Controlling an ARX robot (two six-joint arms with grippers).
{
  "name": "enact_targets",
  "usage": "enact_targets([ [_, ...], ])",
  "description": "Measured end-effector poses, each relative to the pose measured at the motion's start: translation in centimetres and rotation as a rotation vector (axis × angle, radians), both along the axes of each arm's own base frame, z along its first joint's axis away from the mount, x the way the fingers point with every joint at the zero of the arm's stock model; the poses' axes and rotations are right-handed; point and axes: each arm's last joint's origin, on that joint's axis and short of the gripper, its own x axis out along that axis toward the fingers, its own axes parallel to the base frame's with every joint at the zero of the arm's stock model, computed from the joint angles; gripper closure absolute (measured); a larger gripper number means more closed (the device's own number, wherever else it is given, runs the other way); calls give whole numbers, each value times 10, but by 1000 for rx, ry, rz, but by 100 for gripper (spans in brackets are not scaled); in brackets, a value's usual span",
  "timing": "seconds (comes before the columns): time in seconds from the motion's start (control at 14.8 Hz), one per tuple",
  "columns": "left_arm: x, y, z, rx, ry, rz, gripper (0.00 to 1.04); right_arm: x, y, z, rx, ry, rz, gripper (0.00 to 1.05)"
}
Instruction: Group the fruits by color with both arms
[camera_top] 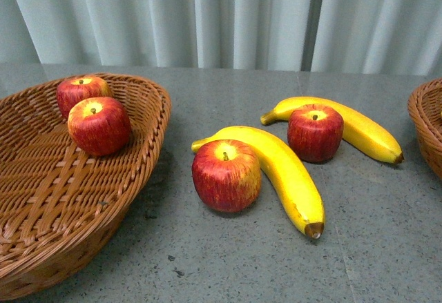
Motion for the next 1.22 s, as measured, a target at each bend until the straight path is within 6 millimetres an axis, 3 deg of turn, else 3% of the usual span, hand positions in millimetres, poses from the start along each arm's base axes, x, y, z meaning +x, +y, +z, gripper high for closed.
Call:
enact_targets([
  [1.08,0,0,-1,-1,13,6,7,0,0,0,0,0,0,7],
  [1.22,8,0,9,-27,248,167,7,0,0,0,-1,-1,0,7],
])
